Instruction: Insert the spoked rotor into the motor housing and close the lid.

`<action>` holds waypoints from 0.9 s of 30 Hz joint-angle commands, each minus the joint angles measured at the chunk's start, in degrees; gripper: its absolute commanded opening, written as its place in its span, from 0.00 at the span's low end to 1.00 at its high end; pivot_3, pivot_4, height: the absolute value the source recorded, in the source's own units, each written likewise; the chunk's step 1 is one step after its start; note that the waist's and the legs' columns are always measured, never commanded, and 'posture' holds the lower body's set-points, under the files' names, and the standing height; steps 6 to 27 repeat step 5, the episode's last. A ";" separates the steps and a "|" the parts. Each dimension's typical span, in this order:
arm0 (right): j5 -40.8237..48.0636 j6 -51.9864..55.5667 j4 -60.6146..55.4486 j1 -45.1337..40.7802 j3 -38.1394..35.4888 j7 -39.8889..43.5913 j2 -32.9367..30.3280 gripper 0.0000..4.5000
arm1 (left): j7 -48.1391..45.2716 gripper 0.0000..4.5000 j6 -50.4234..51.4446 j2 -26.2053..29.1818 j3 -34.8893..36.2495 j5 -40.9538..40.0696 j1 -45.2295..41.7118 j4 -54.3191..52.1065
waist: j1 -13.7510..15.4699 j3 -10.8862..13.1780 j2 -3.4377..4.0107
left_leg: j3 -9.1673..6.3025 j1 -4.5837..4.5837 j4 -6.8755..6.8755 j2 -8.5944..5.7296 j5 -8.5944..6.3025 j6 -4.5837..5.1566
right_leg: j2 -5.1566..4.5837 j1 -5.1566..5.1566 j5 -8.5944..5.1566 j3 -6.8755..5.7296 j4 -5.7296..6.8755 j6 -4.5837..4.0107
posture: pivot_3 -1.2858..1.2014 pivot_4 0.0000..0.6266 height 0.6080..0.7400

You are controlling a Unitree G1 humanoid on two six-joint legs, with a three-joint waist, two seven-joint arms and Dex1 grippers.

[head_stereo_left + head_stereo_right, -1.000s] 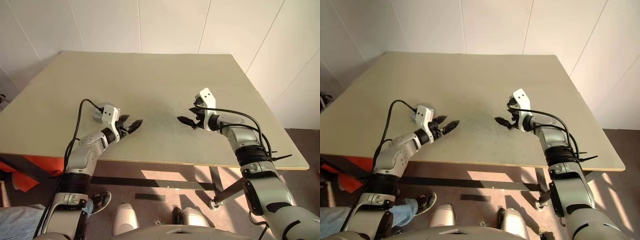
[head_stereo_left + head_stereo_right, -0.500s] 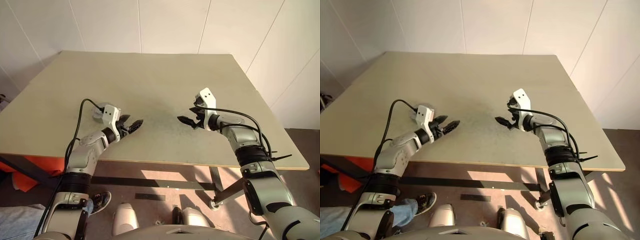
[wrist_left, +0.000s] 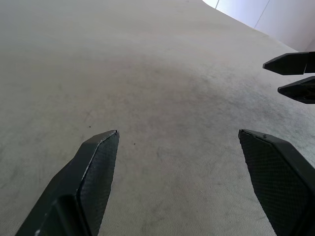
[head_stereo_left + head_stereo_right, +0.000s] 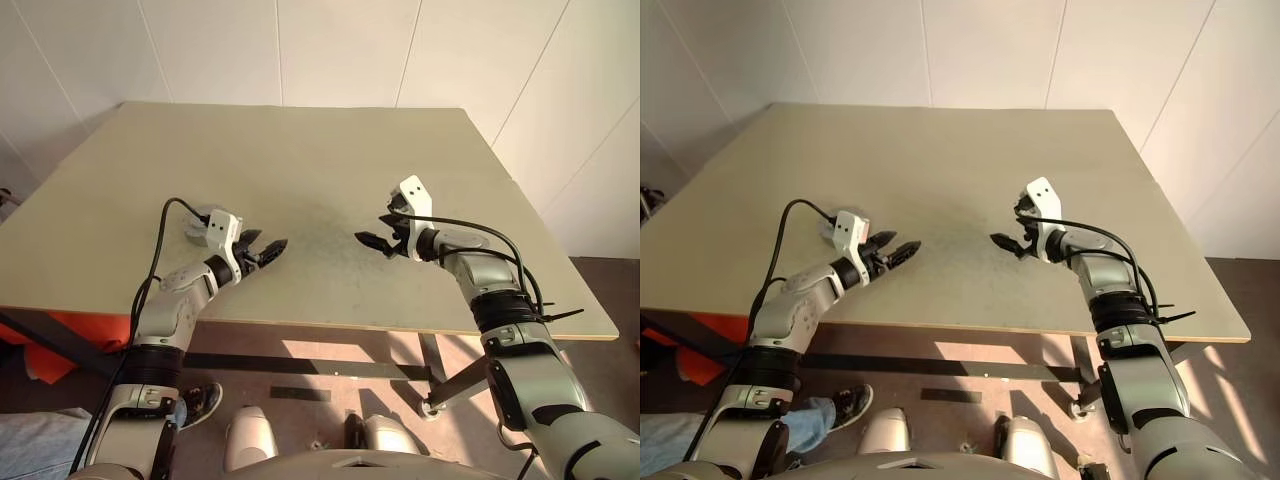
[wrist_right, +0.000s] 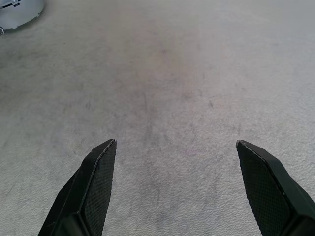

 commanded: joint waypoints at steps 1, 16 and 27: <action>-0.11 -1.28 -0.45 -1.88 -0.79 -0.23 -0.04 0.97 | -0.19 0.91 -1.10 0.04 0.34 0.10 -1.20 -1.10 | 0.00 0.00 0.00 | 0.00 0.00 0.00 0.00 0.00 0.00 | 0.00 0.00 0.00 0.00 0.00 0.00 | 0.52 0.00 1.00; -0.16 -1.42 -0.13 -2.04 -0.80 -0.41 0.09 0.97 | -0.16 0.91 -1.12 0.07 0.37 0.16 -1.31 -1.07 | 0.00 0.00 0.00 | 0.00 0.00 -0.02 0.00 0.00 0.00 | 0.00 0.00 0.00 0.00 -0.02 0.00 | 0.52 0.00 1.00; -0.16 -1.42 -0.13 -2.04 -0.80 -0.41 0.09 0.97 | -0.16 0.91 -1.12 0.07 0.37 0.16 -1.31 -1.07 | 0.00 0.00 0.00 | 0.00 0.00 -0.02 0.00 0.00 0.00 | 0.00 0.00 0.00 0.00 -0.02 0.00 | 0.52 0.00 1.00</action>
